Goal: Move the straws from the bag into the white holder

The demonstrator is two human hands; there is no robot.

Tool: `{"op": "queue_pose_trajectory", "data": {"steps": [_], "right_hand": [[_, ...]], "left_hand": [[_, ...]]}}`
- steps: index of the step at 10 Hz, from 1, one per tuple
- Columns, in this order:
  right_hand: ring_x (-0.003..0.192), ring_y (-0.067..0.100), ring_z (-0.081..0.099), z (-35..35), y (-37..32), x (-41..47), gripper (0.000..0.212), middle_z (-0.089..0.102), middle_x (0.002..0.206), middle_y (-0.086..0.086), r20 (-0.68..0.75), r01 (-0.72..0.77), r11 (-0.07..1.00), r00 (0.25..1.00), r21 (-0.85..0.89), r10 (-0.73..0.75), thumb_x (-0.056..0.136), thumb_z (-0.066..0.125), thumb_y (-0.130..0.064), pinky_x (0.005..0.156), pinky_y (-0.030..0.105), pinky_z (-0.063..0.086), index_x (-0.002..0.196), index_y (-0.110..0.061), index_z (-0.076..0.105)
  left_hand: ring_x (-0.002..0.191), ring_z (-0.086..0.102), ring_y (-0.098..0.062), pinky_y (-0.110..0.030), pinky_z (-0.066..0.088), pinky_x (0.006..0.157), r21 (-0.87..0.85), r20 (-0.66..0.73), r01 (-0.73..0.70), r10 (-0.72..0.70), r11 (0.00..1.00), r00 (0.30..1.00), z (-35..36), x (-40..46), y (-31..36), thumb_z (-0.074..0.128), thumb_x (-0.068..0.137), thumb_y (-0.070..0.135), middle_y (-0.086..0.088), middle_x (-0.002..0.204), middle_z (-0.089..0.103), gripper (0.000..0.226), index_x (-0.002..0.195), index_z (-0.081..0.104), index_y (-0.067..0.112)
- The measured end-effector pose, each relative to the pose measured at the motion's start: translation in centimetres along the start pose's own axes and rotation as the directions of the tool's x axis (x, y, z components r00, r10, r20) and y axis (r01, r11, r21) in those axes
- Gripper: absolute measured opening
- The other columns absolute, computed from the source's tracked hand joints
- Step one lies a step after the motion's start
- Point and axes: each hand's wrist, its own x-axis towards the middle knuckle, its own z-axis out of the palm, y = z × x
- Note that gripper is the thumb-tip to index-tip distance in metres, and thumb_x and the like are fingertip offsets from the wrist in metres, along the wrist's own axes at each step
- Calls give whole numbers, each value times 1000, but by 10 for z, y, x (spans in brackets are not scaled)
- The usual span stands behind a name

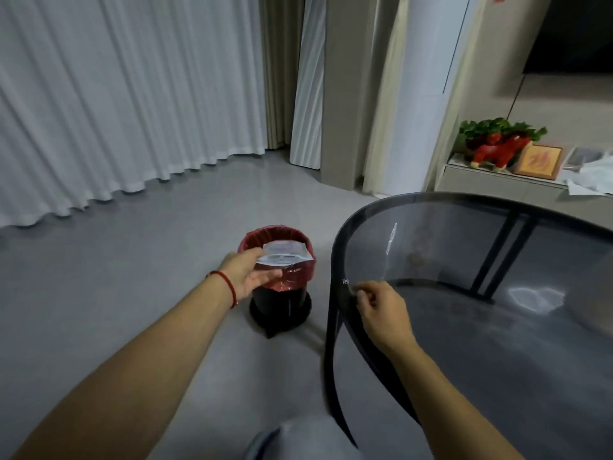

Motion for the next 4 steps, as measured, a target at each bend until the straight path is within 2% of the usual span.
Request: {"op": "queue_pose_trajectory", "data": {"steps": [1,2,3,4], "right_hand": [[79,4,57,8,6,-2,22,57,97,-4,-43,77,996,996,-45,-79,105,57,-23,75,19,43,108,-15,77],[81,-2,57,10,11,3,21,58,97,-7,-53,92,995,994,-30,-93,105,57,-23,70,8,40,103,-17,77],[81,-1,59,9,12,4,21,59,97,-8,-73,99,995,992,-15,-99,105,57,-22,68,5,42,98,-18,77],[83,-2,60,10,12,3,21,61,98,-7,-97,57,998,994,5,-56,104,58,-22,70,5,41,96,-17,76]], "left_hand": [[74,69,-41,-36,61,49,9,-16,36,-36,999,999,0,35,2,52,99,6,-33,119,62,35,130,48,-9],[101,66,-47,-44,61,74,-112,-16,73,-75,991,997,7,63,3,48,103,15,-36,130,55,42,143,38,2],[114,61,-47,-47,54,91,-187,54,108,-99,976,994,7,76,-2,48,103,14,-37,133,51,47,146,33,4],[108,64,-46,-48,55,89,-67,72,113,-108,991,992,2,64,-13,49,98,4,-34,125,55,48,144,34,2]]}}
